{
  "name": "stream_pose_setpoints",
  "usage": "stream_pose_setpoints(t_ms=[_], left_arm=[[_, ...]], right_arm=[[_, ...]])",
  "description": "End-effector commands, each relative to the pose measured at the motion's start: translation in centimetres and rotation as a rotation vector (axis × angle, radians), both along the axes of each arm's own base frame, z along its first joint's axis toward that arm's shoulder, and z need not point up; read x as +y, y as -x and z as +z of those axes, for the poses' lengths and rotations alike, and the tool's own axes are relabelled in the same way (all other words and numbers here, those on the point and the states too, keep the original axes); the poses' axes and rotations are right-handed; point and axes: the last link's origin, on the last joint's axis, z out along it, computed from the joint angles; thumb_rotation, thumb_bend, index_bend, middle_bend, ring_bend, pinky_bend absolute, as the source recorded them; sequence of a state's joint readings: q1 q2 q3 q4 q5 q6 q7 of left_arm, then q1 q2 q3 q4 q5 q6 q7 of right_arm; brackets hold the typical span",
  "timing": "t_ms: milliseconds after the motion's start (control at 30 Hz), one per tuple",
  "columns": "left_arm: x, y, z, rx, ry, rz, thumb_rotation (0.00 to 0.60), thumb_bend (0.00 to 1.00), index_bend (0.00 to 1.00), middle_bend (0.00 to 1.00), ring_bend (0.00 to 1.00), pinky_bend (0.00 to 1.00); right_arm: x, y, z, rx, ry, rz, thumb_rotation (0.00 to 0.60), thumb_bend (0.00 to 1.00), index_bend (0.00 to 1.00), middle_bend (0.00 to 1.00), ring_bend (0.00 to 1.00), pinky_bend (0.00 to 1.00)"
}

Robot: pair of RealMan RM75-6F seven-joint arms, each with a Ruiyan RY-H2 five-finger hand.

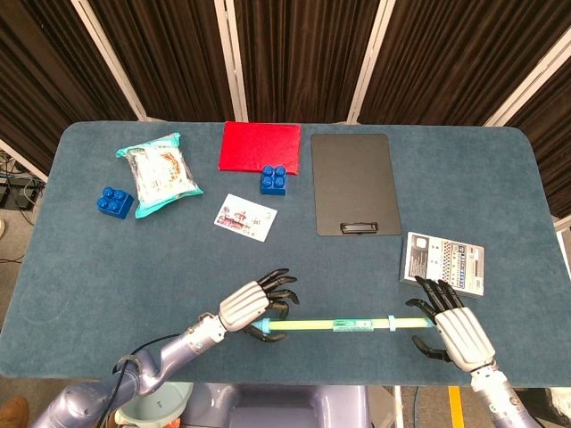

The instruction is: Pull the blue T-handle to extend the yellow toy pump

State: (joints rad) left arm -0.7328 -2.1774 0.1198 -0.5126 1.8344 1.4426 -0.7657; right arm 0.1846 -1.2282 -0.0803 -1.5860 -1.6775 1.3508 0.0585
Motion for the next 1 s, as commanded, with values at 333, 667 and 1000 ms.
stream_pose_setpoints(t_ms=[333, 667, 1000], left_arm=[[-0.6, -0.3, -0.2, -0.045, 0.054, -0.005, 0.600, 0.61, 0.77, 0.31, 0.09, 0.00], [-0.7, -0.2, 0.0, -0.035, 0.035, -0.026, 0.600, 0.62, 0.77, 0.31, 0.09, 0.00], [-0.4, 0.3, 1.3, -0.021, -0.025, -0.056, 0.600, 0.61, 0.76, 0.31, 0.09, 0.00]], right_arm=[[0.1, 0.0, 0.5, -0.028, -0.011, 0.027, 0.600, 0.42, 0.48, 0.06, 0.00, 0.00], [-0.1, -0.1, 0.7, -0.015, 0.028, 0.032, 0.600, 0.43, 0.73, 0.20, 0.07, 0.08], [-0.2, 0.1, 1.2, 0.029, 0.035, 0.013, 0.600, 0.43, 0.82, 0.23, 0.08, 0.08]])
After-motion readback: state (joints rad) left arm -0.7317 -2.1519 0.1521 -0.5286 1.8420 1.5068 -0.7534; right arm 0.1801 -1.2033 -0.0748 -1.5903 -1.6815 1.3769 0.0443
